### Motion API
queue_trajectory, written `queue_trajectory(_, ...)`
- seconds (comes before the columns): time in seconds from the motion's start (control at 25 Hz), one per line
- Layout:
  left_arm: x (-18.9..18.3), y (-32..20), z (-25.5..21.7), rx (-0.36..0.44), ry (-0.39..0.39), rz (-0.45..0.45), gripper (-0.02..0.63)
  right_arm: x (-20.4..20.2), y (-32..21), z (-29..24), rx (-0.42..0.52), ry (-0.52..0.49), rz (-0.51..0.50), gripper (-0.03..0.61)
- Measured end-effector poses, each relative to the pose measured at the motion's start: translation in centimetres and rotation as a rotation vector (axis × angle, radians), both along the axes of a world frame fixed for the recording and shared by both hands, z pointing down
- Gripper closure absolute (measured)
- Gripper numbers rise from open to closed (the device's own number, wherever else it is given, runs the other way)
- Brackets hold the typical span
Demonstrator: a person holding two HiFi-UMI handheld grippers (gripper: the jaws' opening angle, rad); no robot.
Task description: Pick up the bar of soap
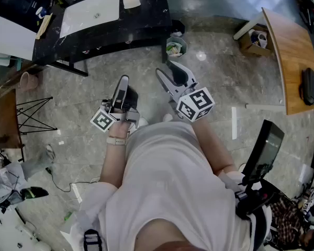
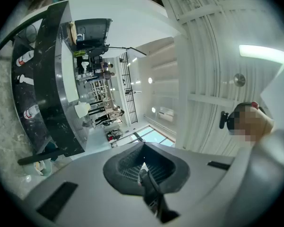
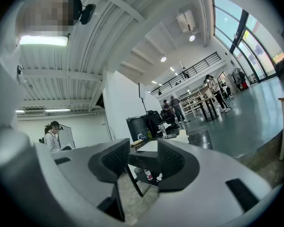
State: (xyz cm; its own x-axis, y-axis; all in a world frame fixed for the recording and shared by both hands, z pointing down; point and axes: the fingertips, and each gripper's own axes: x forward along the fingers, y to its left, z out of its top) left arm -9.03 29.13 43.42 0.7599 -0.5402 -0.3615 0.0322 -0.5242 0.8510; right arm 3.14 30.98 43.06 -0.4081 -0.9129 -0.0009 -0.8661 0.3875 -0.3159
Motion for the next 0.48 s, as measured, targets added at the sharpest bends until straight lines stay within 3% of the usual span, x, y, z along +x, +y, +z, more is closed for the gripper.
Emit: queue_trajectory(0.48, 3.0, 0.5, 1.3, -0.034, -0.020, -0.036, 0.607, 3.7, 0.0, 1.2, -0.007, -0.001, -0.006, 0.385)
